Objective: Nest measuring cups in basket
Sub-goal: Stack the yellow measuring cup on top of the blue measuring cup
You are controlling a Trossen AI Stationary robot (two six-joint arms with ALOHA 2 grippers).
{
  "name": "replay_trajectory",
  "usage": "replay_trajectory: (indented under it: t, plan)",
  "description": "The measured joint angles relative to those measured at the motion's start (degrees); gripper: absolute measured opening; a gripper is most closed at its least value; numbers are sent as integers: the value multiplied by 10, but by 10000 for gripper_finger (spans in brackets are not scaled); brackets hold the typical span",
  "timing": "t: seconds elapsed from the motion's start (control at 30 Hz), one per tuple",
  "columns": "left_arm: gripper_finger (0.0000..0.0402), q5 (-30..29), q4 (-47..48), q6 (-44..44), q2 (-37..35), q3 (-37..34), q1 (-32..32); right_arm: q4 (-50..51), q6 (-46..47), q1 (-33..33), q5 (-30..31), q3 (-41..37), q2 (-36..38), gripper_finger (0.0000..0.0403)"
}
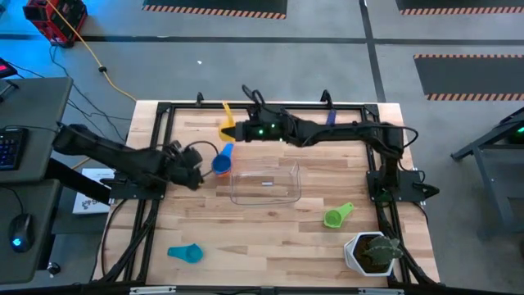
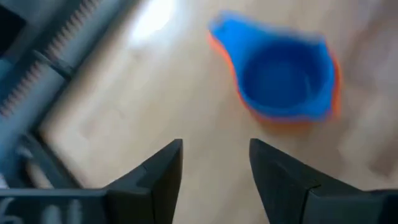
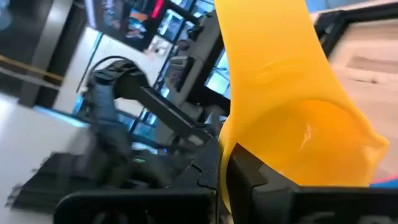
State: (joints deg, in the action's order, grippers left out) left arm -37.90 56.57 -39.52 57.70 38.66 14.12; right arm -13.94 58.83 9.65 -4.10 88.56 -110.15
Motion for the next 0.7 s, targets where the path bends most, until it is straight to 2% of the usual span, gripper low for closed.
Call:
replay_trajectory:
  t: [0.1, 0.17, 0.23, 0.27, 0.47, 0.7]
  plan:
    - [128, 73, -95, -18, 3, -46, 24, 9, -19, 16, -34, 2, 12, 0]
    - [77, 106, -188, -28, 3, -80, 46, 36, -38, 27, -56, 2, 23, 0]
    - [24, 111, -279, -46, 3, -113, 67, 53, -56, 35, -69, 2, 30, 0]
    - [13, 107, -312, -58, 3, -130, 74, 77, -67, 40, -73, 2, 38, 0]
    - [2, 76, -385, -111, 14, -206, 70, 152, -127, 59, -82, 1, 65, 0]
    - [0, 109, -532, -9, 14, -257, 7, 150, -128, 70, -97, 1, 68, 0]
